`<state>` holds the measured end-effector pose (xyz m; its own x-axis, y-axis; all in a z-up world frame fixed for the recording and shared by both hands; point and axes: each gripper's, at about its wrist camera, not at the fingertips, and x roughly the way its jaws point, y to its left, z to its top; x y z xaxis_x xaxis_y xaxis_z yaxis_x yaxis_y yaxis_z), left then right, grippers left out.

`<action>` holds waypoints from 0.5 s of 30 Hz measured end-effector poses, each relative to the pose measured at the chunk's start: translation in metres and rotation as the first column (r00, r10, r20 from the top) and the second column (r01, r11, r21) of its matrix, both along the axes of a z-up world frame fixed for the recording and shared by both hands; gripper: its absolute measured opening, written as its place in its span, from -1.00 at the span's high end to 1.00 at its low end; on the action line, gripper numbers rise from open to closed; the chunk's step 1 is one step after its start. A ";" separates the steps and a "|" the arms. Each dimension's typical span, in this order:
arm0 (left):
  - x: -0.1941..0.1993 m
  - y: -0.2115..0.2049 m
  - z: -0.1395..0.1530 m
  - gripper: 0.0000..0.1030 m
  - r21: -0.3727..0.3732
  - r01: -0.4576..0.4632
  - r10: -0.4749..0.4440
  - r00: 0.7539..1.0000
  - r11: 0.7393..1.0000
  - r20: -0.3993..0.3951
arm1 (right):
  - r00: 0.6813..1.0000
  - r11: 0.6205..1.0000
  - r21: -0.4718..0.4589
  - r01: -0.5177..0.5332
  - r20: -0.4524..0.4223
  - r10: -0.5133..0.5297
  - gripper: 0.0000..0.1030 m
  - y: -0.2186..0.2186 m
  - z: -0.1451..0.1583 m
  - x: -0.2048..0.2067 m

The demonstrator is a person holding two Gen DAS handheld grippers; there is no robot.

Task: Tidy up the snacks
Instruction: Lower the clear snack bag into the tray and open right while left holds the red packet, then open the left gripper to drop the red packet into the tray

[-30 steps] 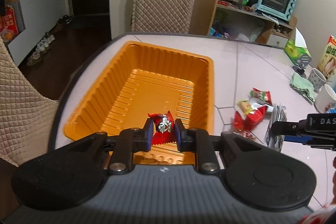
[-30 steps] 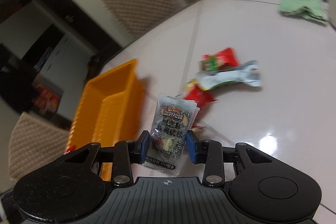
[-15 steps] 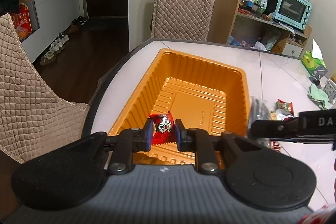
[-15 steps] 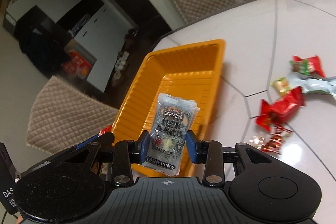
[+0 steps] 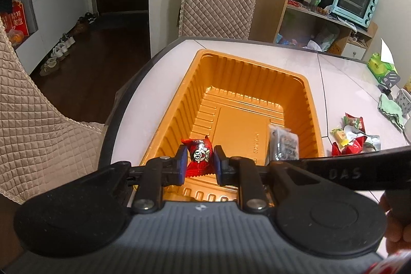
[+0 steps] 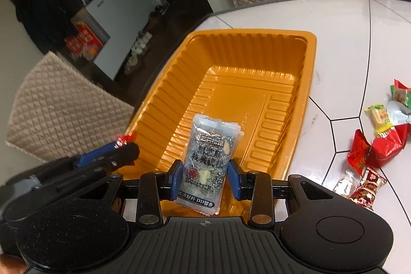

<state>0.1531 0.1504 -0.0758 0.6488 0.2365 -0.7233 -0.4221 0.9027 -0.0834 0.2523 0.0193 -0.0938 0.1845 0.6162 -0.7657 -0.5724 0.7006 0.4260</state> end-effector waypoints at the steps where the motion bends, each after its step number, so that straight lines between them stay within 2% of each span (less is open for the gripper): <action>1: 0.000 0.002 -0.001 0.61 -0.006 0.003 -0.003 1.000 1.000 -0.002 | 1.000 1.000 -0.012 -0.002 0.001 0.002 0.26 0.002 -0.002 0.000; 9: 0.005 0.008 -0.008 0.61 -0.028 0.013 -0.013 1.000 1.000 -0.011 | 0.999 0.997 -0.082 -0.011 0.037 0.014 0.25 0.013 -0.012 0.001; 13: 0.005 0.009 -0.009 0.61 -0.034 0.016 -0.016 1.000 0.999 -0.011 | 0.999 0.998 -0.065 -0.008 0.051 0.012 0.22 0.014 -0.012 0.002; 15: 0.005 0.010 -0.010 0.61 -0.037 0.018 -0.018 1.000 0.999 -0.013 | 0.998 0.999 -0.047 -0.005 0.056 0.008 0.11 0.011 -0.010 0.002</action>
<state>0.1580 0.1601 -0.0853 0.6429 0.1976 -0.7401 -0.4070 0.9066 -0.1115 0.2547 0.0306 -0.1037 0.2241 0.5813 -0.7822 -0.5988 0.7154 0.3601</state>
